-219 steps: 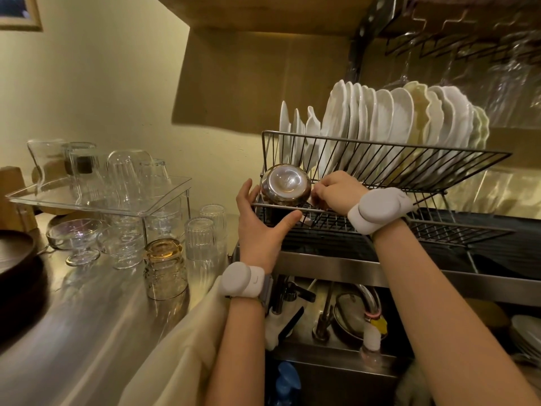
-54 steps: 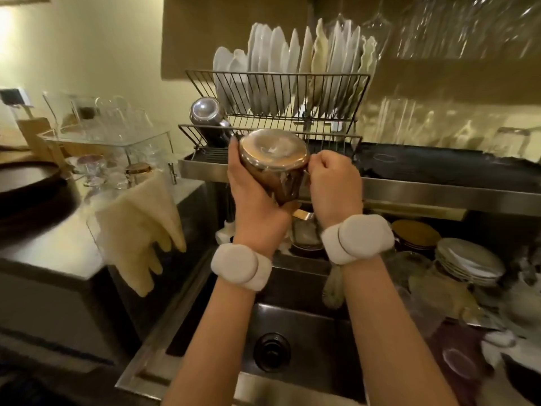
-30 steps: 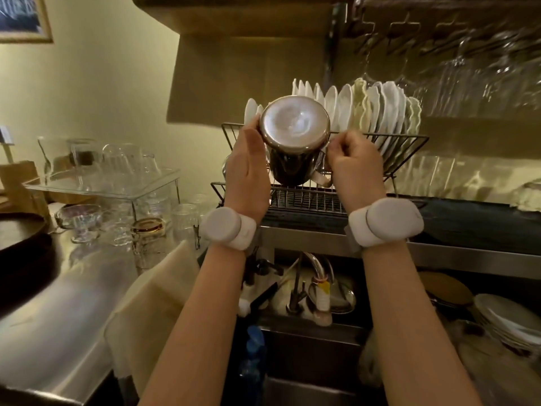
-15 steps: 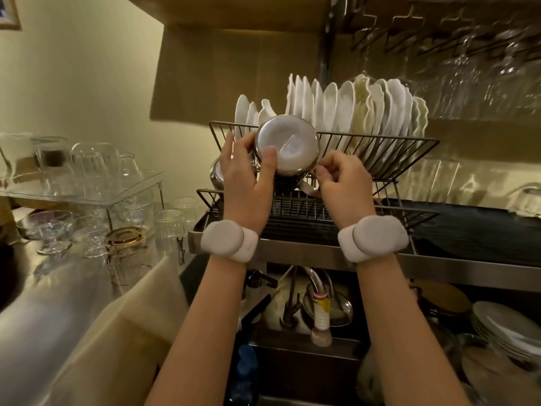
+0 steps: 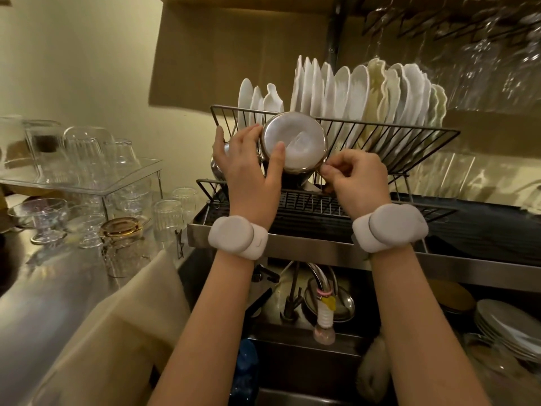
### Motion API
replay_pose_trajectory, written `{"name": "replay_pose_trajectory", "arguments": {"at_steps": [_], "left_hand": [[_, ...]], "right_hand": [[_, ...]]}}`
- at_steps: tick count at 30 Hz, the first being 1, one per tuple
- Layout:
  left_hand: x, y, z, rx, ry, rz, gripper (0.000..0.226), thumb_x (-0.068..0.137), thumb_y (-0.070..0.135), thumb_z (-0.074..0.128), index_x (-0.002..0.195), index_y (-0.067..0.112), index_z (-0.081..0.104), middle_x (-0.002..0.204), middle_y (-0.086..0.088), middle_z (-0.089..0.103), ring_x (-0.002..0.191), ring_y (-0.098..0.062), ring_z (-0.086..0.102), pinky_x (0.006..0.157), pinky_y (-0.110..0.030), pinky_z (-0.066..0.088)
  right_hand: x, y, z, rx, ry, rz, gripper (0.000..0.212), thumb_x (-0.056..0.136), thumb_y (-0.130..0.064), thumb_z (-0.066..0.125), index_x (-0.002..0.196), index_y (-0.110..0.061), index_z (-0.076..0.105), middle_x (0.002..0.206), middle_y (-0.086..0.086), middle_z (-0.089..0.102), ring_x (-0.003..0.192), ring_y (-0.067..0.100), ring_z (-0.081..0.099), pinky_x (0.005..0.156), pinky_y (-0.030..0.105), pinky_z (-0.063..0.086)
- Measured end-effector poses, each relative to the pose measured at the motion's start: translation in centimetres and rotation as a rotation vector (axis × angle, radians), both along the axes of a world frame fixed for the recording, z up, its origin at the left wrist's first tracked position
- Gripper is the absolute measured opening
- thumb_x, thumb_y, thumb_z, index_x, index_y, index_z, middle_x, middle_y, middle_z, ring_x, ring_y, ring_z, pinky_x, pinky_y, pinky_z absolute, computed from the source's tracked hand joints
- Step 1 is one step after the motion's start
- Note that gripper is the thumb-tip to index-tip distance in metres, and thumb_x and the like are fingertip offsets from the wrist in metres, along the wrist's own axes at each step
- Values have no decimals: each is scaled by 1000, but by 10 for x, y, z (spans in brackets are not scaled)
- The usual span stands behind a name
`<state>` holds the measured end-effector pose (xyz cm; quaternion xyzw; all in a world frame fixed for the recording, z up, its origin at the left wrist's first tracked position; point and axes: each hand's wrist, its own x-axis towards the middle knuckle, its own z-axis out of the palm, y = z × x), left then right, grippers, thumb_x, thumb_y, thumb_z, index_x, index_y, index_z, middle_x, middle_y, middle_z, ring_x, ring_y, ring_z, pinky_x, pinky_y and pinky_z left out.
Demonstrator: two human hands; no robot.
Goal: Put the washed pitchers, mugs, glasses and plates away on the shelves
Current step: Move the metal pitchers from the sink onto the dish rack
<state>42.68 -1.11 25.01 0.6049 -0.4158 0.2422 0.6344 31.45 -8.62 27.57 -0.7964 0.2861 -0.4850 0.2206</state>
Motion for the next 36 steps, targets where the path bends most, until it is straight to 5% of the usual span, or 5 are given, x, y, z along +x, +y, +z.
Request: {"name": "replay_pose_trajectory", "arguments": {"at_steps": [4,9,23,36], "left_hand": [[0,-4,-3,70,32,4,40,93,30,49,128,9,48,138,-6,43,141,-23,3,110,-23,7],[1,-8,-8,127,10,56,39,93,29,48,127,9,48,137,-7,43,141,-25,4,117,-40,11],[3,-22,-12,335,-41,257,39,95,30,40,128,10,48,138,-5,41,141,-24,9,116,-39,9],[-6,-21,-16,281,2,265,42,95,26,40,134,11,41,141,-6,41,139,-23,18,117,-41,12]], "right_hand": [[-2,-2,-2,-15,66,-59,11,83,-19,65,73,-23,63,63,-10,56,73,17,58,86,45,51],[-1,-2,-3,46,100,-117,13,79,-23,70,68,-27,64,64,-7,59,88,25,63,95,52,43],[6,-12,7,175,261,-223,9,74,-22,72,80,-18,77,83,4,68,102,27,60,99,47,42],[-3,-7,12,85,316,-261,17,84,-21,59,78,-22,75,87,5,71,94,28,61,95,46,45]]}}
